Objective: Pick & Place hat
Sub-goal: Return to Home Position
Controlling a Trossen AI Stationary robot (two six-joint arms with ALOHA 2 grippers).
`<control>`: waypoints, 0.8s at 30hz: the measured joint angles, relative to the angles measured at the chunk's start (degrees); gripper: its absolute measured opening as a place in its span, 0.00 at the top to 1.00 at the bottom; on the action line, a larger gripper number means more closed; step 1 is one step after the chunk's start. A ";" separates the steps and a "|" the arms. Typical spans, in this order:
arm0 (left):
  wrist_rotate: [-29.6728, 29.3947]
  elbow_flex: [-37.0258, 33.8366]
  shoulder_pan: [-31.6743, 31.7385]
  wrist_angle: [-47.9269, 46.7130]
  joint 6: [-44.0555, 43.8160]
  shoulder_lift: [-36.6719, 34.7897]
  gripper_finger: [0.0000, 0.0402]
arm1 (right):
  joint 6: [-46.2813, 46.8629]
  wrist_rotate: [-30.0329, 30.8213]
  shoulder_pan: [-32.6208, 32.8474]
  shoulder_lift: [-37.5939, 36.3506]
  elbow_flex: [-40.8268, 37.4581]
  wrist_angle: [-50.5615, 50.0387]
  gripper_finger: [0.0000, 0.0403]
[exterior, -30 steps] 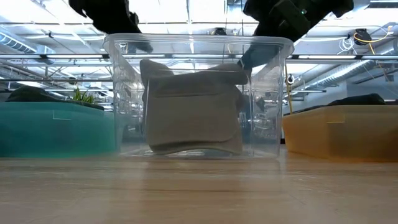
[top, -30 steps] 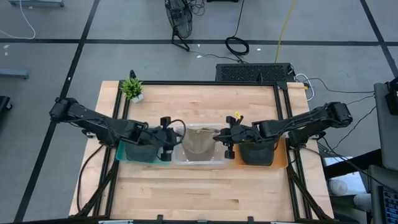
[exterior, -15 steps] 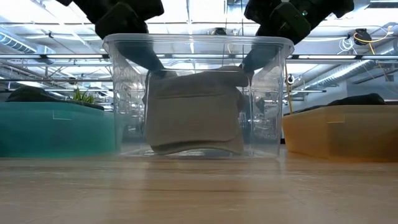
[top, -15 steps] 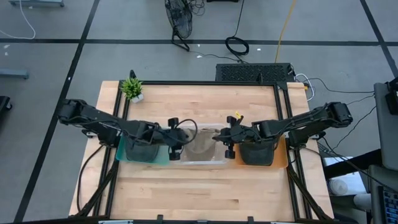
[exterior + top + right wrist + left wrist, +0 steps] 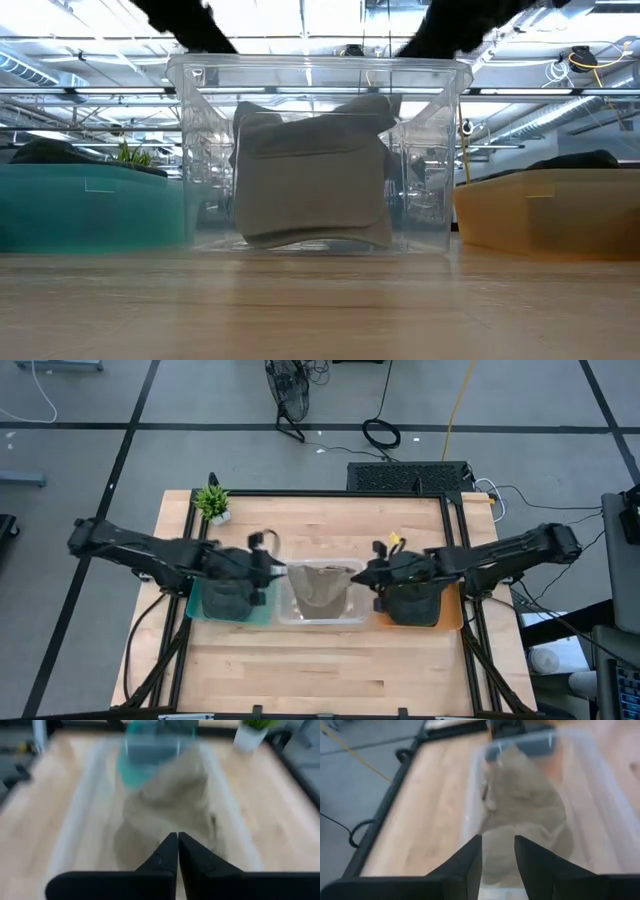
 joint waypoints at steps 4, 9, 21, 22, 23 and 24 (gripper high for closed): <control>-1.16 0.02 -0.02 -2.69 -0.47 -9.23 0.68 | -0.17 1.82 0.00 -6.61 0.01 -1.75 0.98; -2.35 -1.21 -0.04 -7.83 -4.60 -19.17 0.68 | 0.82 4.86 0.02 -14.50 -0.84 -8.49 0.97; -2.51 -22.03 -0.24 9.57 -2.14 -40.67 0.68 | 4.72 11.63 0.76 -34.82 -20.45 -1.94 1.00; -2.26 -23.45 -0.24 10.51 -1.45 -42.11 0.68 | 4.72 11.62 0.76 -36.54 -21.76 -1.63 1.00; -2.20 -24.76 -0.24 11.10 -0.97 -43.62 0.68 | 4.74 11.63 0.76 -38.13 -22.92 -1.61 1.00; -2.08 -26.15 -0.24 11.65 -0.78 -45.10 0.68 | 4.72 11.63 0.76 -39.81 -24.02 -1.60 1.00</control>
